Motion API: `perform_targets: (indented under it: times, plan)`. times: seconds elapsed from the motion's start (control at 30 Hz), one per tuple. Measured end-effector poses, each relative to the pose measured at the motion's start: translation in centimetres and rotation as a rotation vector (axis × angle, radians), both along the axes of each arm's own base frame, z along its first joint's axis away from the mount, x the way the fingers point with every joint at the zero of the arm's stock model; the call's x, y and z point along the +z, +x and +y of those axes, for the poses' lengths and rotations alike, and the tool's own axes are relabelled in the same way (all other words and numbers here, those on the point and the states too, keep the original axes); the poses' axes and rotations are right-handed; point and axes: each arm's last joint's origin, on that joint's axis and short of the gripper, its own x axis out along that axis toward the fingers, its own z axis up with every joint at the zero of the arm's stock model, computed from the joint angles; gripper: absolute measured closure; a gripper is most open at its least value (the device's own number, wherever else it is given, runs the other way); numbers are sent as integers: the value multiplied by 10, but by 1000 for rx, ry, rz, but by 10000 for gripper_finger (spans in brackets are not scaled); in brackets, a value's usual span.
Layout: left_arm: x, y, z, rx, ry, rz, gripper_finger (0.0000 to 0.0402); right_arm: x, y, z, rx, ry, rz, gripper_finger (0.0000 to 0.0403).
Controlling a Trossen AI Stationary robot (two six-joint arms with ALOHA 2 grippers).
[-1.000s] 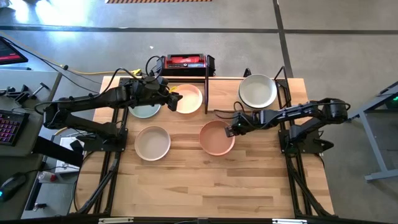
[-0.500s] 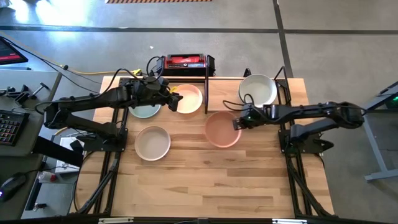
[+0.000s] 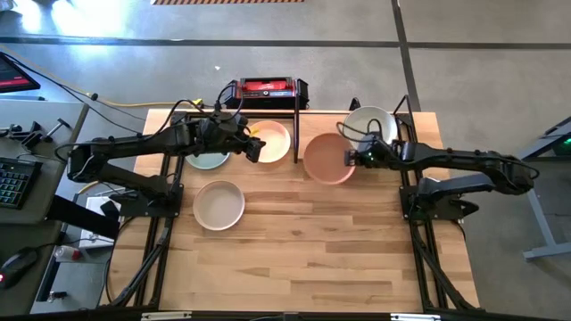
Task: Place and stack plates onto a shelf
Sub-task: Put the orange plate on the shelf
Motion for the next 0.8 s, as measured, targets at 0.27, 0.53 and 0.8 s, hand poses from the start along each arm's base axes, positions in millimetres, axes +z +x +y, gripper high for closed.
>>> perform_targets:
  times: [0.27,0.53,0.8]
  plan:
    - [0,0,-1,-14,-6,-3,275,7,-2,-22,-107,-85,-68,403]
    - [0,0,-1,-14,-6,-3,275,16,-2,-46,-188,-217,-146,403]
    - [0,0,-1,-14,-6,-3,275,4,13,-59,-174,-203,-171,403]
